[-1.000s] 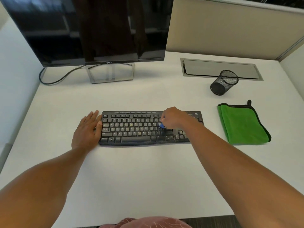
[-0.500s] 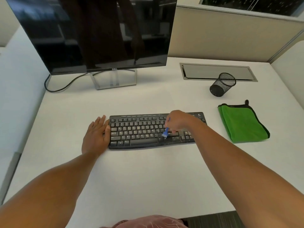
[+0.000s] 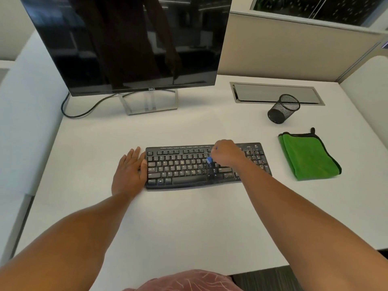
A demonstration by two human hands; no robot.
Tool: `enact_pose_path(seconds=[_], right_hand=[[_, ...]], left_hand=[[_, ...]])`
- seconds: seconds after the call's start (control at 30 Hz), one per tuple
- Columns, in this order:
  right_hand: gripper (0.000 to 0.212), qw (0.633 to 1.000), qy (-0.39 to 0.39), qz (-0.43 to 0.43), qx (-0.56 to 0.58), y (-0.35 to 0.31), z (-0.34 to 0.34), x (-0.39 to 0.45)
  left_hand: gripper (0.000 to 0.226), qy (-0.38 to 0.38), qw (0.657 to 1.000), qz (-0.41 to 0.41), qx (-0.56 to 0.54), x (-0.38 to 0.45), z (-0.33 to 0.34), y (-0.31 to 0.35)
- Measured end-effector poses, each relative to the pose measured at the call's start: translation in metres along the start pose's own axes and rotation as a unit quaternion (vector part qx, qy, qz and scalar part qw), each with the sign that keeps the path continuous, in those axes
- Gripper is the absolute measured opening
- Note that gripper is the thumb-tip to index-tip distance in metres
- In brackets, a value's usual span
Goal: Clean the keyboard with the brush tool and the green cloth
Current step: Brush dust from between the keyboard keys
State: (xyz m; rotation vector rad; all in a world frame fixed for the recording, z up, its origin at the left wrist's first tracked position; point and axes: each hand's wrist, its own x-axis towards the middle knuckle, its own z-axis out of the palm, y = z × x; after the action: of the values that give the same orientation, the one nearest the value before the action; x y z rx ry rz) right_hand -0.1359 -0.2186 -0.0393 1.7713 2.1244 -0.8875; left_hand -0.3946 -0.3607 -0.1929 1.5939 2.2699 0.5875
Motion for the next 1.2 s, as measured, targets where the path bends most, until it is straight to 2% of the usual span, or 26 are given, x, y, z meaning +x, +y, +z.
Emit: enact_pose_path(seconds=[0.1, 0.3, 0.37, 0.57, 0.67, 0.8, 0.87, 0.97, 1.03, 1.13, 1.2], right_hand=[[0.023, 1.0, -0.024, 0.012, -0.003, 0.004, 0.006, 0.0], [0.029, 0.989, -0.137, 0.028, -0.043, -0.008, -0.007, -0.005], [0.028, 0.99, -0.129, 0.025, -0.041, -0.012, -0.009, -0.005], [0.018, 1.0, -0.006, -0.014, 0.026, -0.011, -0.007, 0.012], [0.023, 0.997, -0.051, 0.01, 0.059, -0.007, 0.0, 0.008], [0.019, 0.988, -0.131, 0.041, 0.073, -0.007, -0.003, 0.002], [0.02, 0.989, -0.125, 0.036, 0.067, -0.012, -0.011, 0.005], [0.023, 0.996, -0.052, 0.018, 0.071, -0.017, -0.014, 0.014], [0.03, 0.996, -0.043, 0.009, 0.073, -0.015, -0.008, 0.017], [0.016, 0.992, -0.116, 0.005, 0.041, -0.011, 0.002, 0.009], [0.018, 0.988, -0.154, -0.005, 0.003, -0.014, 0.0, 0.007]], left_hand=[[0.061, -0.001, 1.0, -0.002, -0.002, -0.001, -0.001, 0.001], [0.064, 0.004, 1.0, -0.002, 0.009, 0.0, 0.001, 0.001], [0.064, 0.006, 1.0, -0.005, 0.01, -0.001, 0.001, 0.001], [0.062, 0.009, 1.0, -0.009, 0.01, -0.001, 0.001, 0.001], [0.063, 0.011, 1.0, -0.009, 0.012, -0.001, 0.0, 0.002], [0.062, 0.01, 1.0, -0.011, 0.014, -0.001, 0.002, 0.002], [0.061, 0.009, 1.0, -0.01, 0.016, 0.0, 0.002, 0.001], [0.06, 0.009, 1.0, -0.009, 0.017, 0.0, 0.003, 0.0], [0.059, 0.01, 1.0, -0.009, 0.018, -0.001, 0.003, -0.001], [0.058, 0.012, 1.0, -0.007, 0.016, 0.0, 0.003, -0.001], [0.059, 0.011, 1.0, -0.008, 0.018, 0.0, 0.004, -0.002]])
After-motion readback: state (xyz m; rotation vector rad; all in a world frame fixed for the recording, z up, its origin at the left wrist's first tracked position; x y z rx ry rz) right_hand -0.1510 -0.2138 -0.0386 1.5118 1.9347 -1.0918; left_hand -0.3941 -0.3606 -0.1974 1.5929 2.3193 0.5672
